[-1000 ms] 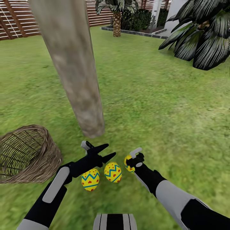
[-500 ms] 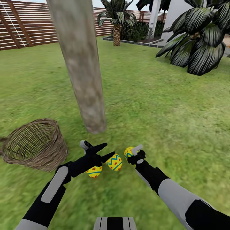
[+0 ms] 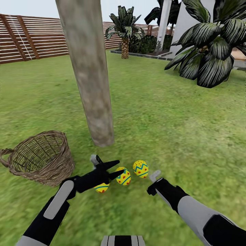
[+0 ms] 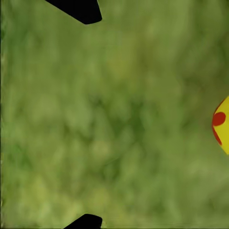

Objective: Take the three Easter eggs out of the wicker basket on the lawn in the garden, then place them on the lawn next to a single tree (choose any tree) so that all three eggs are next to the same tree and none are left in the basket.

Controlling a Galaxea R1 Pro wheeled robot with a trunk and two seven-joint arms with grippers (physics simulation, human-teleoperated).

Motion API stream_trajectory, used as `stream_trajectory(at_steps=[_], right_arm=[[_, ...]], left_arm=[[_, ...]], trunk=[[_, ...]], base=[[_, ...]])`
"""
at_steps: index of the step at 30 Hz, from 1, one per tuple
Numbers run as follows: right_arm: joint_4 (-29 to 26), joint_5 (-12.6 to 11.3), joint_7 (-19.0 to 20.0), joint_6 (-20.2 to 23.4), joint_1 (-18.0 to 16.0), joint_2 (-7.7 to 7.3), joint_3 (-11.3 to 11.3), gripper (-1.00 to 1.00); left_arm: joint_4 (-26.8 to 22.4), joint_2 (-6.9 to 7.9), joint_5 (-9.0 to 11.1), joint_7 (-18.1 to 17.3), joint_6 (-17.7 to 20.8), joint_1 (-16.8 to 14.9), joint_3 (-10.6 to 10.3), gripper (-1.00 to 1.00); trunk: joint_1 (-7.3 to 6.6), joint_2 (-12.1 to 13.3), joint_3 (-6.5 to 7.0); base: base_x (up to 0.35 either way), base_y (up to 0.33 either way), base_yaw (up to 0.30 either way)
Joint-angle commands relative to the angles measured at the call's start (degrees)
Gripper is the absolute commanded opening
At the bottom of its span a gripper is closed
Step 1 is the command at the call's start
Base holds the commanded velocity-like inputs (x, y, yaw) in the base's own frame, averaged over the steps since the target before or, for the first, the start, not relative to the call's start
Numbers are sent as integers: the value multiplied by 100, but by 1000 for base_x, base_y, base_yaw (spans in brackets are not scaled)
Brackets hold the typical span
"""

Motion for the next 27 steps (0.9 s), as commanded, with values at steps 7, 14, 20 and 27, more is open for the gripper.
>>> stream_trajectory(at_steps=[7,14,20,27], right_arm=[[77,-58,67,-113,44,-2,50,100],[109,-24,65,-181,228,18,57,100],[156,-14,54,-268,414,21,59,100],[615,-51,31,-1239,735,24,59,100]], left_arm=[[797,298,-16,864,-30,226,-246,100],[2103,637,-225,994,-62,501,-342,100],[2171,799,-1061,987,-61,673,-368,100],[2627,889,-1602,1012,-88,750,-331,100]], trunk=[[-19,8,152],[-37,17,307],[-145,210,420],[-299,491,545]], base=[[0,0,0],[0,0,0],[0,0,0],[0,0,0]])
